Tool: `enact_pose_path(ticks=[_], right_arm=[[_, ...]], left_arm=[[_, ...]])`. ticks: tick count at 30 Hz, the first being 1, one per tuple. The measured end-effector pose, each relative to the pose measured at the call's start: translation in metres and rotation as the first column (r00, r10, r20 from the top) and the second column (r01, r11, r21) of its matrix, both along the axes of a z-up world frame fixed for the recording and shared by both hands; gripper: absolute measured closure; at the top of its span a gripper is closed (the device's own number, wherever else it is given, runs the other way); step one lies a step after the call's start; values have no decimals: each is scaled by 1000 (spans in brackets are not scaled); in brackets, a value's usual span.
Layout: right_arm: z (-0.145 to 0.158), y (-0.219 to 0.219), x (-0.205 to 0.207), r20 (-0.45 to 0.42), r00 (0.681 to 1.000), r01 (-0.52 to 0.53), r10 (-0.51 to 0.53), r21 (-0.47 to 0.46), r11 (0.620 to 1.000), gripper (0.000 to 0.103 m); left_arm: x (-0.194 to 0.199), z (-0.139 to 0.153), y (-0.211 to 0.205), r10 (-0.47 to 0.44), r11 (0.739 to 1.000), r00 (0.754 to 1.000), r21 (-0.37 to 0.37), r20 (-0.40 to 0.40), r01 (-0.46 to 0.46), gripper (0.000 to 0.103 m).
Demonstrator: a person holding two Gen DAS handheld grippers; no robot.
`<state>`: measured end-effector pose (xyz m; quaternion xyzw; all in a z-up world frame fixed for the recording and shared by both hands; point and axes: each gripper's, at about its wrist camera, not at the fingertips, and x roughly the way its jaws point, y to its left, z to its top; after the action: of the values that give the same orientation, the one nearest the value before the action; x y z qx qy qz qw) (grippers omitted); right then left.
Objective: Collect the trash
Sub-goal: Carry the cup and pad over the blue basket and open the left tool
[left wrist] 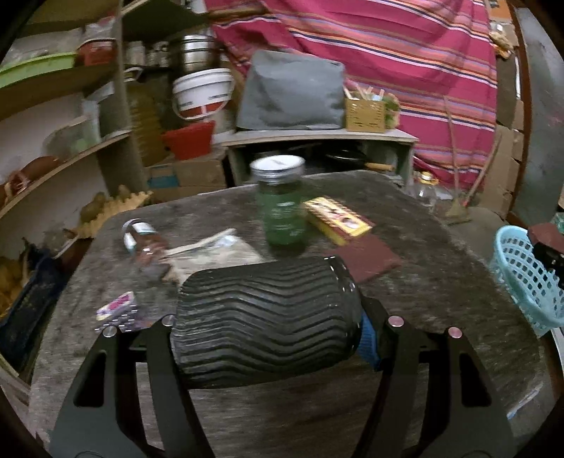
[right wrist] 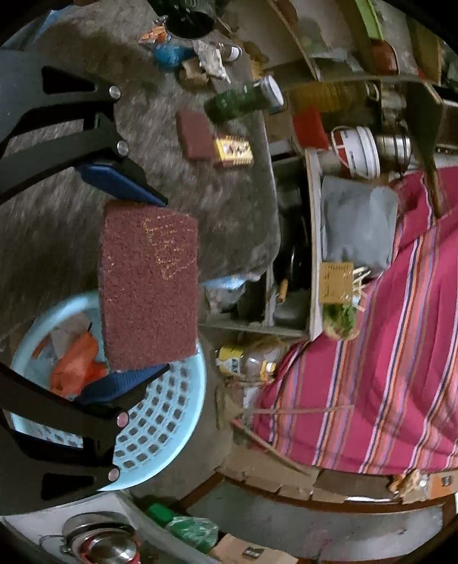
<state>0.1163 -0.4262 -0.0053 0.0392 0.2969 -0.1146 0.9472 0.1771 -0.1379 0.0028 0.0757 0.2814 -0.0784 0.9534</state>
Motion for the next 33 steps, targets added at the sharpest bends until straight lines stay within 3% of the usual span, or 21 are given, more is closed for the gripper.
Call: enact_pose_path(ticks=[9, 15, 22, 26, 33], right_arm=[[-18, -45, -18, -26, 997, 71, -71, 0, 997, 19], [-25, -80, -33, -23, 989, 149, -148, 47, 988, 19], [-26, -107, -43, -2, 979, 202, -203, 96, 975, 19], [-26, -118, -45, -10, 971, 238, -238, 57, 970, 19], [-36, -153, -62, -28, 955, 297, -296, 113, 948, 19]], left_arm=[[-5, -10, -66, -104, 994, 994, 13, -13, 104, 38], [-7, -15, -115, -183, 983, 983, -11, -16, 182, 38], [-9, -22, -178, -283, 959, 959, -15, -15, 283, 38], [-11, -24, -209, -342, 939, 939, -29, -19, 342, 38], [-18, -24, -262, -424, 906, 905, -20, -14, 424, 38]])
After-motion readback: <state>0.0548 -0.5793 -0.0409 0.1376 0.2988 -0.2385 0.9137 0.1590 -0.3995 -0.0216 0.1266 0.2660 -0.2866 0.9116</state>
